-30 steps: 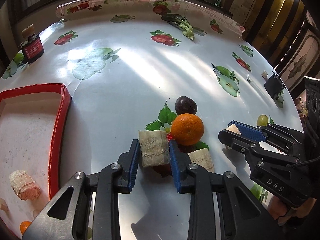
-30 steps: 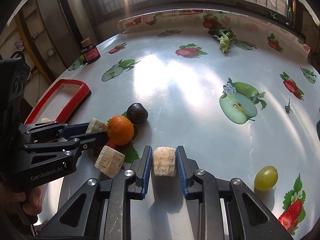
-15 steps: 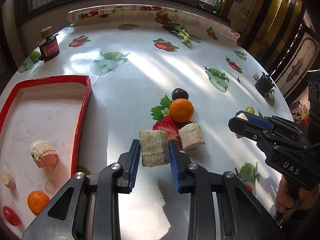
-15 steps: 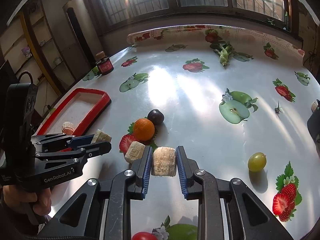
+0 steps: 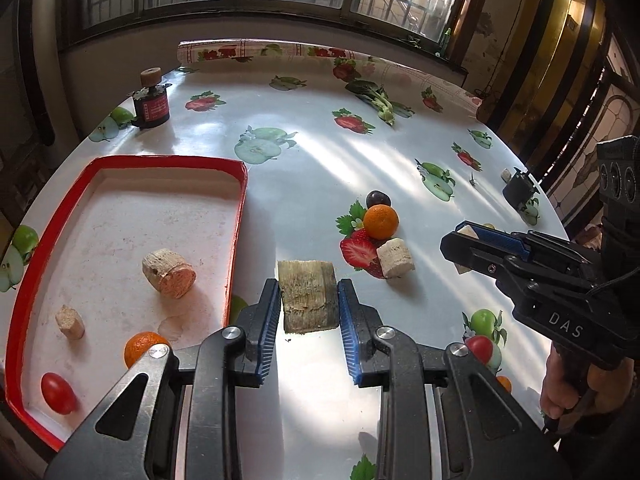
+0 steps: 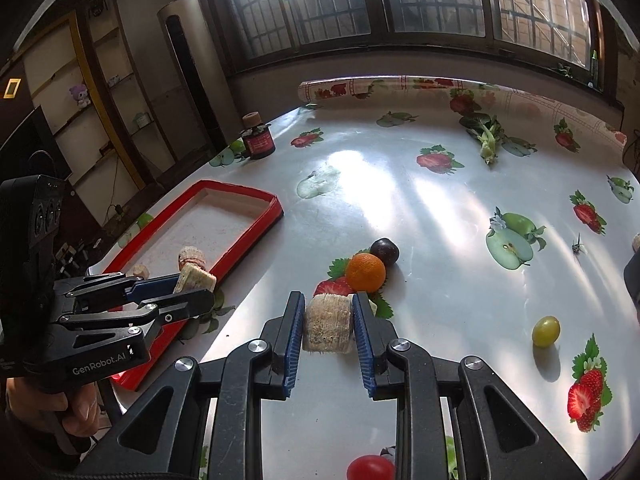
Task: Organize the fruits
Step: 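Carry the cork block into the tray with the left tool while the right carries the cylinder there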
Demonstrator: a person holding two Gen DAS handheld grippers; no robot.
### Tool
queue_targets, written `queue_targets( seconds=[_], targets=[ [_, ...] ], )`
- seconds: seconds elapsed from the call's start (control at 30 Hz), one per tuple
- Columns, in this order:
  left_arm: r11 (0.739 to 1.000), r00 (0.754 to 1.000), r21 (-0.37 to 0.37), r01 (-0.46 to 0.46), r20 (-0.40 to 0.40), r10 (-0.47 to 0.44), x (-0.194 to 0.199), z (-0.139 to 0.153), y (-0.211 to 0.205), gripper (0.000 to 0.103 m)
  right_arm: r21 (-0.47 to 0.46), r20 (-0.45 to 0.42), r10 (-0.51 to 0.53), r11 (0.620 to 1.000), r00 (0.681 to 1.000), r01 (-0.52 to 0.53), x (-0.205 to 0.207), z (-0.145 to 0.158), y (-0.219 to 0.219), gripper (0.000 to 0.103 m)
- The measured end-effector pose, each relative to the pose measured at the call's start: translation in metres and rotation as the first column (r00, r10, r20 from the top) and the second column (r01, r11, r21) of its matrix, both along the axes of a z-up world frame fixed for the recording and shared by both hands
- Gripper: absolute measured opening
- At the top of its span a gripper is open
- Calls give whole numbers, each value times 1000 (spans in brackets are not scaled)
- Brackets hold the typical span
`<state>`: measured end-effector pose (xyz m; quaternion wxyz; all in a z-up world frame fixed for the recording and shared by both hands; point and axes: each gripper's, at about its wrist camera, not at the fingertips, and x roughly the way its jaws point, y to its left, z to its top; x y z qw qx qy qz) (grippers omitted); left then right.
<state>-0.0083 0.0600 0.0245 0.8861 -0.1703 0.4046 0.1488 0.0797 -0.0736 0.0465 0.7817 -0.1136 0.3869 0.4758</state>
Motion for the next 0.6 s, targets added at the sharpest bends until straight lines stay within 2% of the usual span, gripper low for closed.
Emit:
queue_targets(
  seconds=[0.6],
  targets=[
    [994,994,15,-108,1,108,-46,4,39,26,10,-3,85,996,996,-85,-32,3,37,25]
  ],
)
